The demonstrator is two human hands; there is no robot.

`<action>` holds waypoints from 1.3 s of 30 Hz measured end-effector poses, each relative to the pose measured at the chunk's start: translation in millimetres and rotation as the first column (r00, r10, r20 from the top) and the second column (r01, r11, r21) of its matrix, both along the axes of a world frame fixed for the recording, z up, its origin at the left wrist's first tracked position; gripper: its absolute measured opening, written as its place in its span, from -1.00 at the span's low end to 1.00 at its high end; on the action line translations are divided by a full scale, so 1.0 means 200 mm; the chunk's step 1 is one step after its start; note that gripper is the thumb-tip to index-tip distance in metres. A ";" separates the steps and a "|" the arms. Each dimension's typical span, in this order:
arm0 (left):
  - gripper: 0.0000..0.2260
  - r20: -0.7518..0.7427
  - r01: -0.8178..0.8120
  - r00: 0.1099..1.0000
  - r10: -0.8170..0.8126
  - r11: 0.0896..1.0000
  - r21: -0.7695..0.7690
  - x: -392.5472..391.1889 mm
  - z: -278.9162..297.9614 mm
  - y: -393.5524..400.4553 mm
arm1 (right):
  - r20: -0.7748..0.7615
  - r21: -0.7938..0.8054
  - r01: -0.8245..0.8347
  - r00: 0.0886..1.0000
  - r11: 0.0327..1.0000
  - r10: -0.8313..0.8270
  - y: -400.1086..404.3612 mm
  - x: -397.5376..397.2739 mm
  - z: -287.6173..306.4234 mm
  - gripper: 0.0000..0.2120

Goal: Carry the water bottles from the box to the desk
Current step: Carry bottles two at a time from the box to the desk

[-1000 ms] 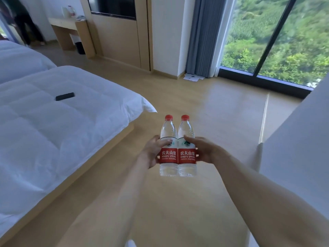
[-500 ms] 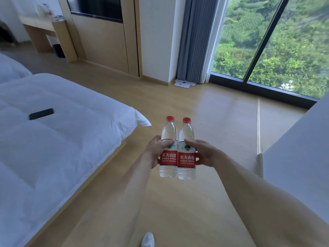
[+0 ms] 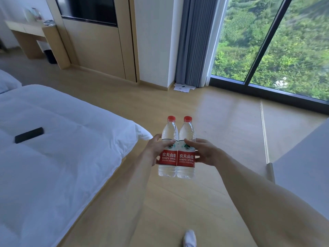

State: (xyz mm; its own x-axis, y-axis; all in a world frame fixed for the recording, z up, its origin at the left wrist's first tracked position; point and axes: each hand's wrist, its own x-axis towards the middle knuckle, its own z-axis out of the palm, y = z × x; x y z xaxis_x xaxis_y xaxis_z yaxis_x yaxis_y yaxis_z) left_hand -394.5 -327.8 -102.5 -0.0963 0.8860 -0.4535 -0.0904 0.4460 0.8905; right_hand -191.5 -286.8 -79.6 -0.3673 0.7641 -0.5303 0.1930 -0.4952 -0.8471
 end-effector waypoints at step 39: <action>-0.58 -0.010 -0.099 0.995 0.099 0.994 0.046 -0.43 -0.10 2.85 | 0.068 0.066 -0.193 0.980 0.979 0.189 3.04 -0.47 -0.06 -0.60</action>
